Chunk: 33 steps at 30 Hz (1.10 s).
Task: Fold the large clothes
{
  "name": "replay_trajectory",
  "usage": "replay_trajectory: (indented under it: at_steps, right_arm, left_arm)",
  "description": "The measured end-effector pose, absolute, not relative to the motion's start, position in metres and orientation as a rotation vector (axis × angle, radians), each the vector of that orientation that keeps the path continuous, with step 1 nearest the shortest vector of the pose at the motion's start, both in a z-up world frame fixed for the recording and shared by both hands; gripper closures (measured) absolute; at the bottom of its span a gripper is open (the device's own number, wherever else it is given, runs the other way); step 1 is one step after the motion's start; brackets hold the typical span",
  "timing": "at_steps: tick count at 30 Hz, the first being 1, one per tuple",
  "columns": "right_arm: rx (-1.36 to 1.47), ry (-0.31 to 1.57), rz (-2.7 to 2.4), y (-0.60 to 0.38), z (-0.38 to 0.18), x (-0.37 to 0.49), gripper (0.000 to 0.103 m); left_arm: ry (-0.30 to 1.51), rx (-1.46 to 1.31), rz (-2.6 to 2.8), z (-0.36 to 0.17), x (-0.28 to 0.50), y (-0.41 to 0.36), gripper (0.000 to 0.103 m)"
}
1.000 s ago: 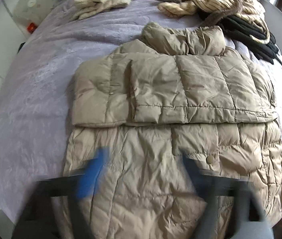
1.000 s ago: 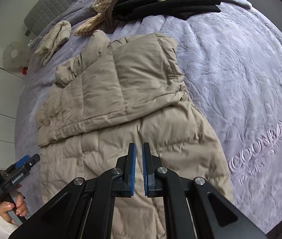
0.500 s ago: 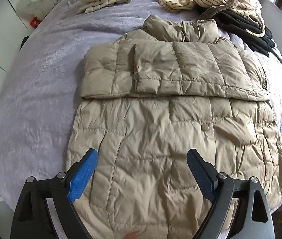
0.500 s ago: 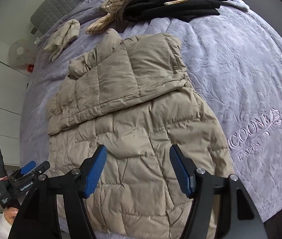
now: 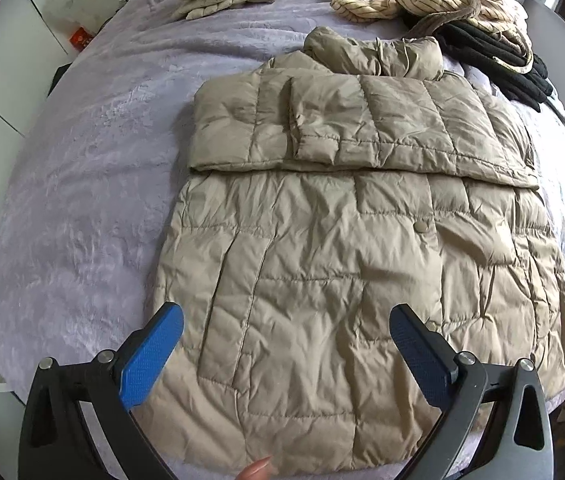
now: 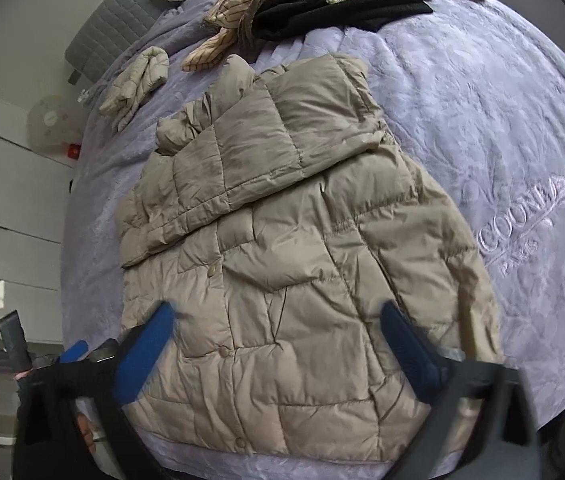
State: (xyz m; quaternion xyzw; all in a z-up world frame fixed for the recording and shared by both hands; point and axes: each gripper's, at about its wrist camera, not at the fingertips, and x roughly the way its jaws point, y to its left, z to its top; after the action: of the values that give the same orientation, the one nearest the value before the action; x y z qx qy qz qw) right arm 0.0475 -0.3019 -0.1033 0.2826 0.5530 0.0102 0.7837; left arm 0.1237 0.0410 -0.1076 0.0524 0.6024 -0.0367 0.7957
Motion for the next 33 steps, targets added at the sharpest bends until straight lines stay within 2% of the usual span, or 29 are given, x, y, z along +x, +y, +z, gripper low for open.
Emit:
replay_trajectory:
  at_steps: [13,18,33]
  right_arm:
    - [0.666,1.257,0.067,-0.300,-0.119,0.033,0.000]
    - [0.794,1.345,0.115,-0.307,-0.143,0.021,0.000]
    - [1.319,1.420,0.128,-0.362,-0.217,-0.090,0.000]
  left_arm:
    - [1.331,0.115,-0.041,-0.121,0.108,0.066,0.000]
    - [1.395,0.064,-0.058,-0.139,0.097,0.093,0.000]
    - [1.599,-0.432,-0.120,-0.188,0.018,0.196,0.000]
